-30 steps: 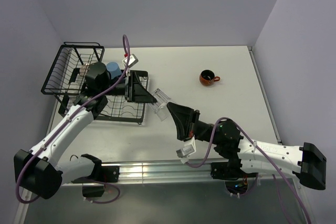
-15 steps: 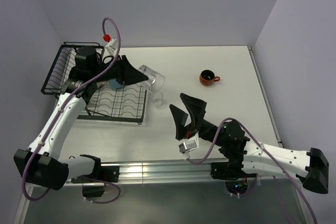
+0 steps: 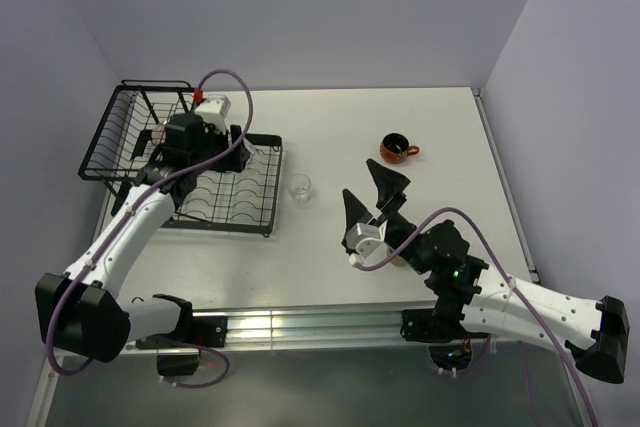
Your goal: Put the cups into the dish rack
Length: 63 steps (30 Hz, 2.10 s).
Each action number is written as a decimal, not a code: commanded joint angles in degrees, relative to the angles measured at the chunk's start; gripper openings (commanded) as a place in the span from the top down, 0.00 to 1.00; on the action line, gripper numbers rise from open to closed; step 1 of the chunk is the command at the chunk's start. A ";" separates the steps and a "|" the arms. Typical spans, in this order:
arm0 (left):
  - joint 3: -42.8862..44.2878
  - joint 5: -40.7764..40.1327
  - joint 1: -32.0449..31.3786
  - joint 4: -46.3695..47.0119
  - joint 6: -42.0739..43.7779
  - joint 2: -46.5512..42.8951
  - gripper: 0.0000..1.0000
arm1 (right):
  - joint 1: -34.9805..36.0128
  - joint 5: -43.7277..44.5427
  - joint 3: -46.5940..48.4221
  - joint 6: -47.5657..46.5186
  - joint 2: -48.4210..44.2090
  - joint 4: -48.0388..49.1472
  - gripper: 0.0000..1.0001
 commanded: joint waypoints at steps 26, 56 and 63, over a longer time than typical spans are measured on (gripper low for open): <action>-19.11 -17.05 -0.47 16.43 6.55 1.68 0.89 | -12.24 3.43 16.23 20.76 7.19 -12.10 0.00; -18.40 -20.03 -0.47 14.50 6.20 3.61 0.17 | -12.59 3.08 16.49 20.32 7.11 -12.28 0.00; -17.97 -20.65 -0.47 14.14 7.16 3.70 0.09 | -12.59 3.17 16.49 20.85 7.10 -12.45 0.00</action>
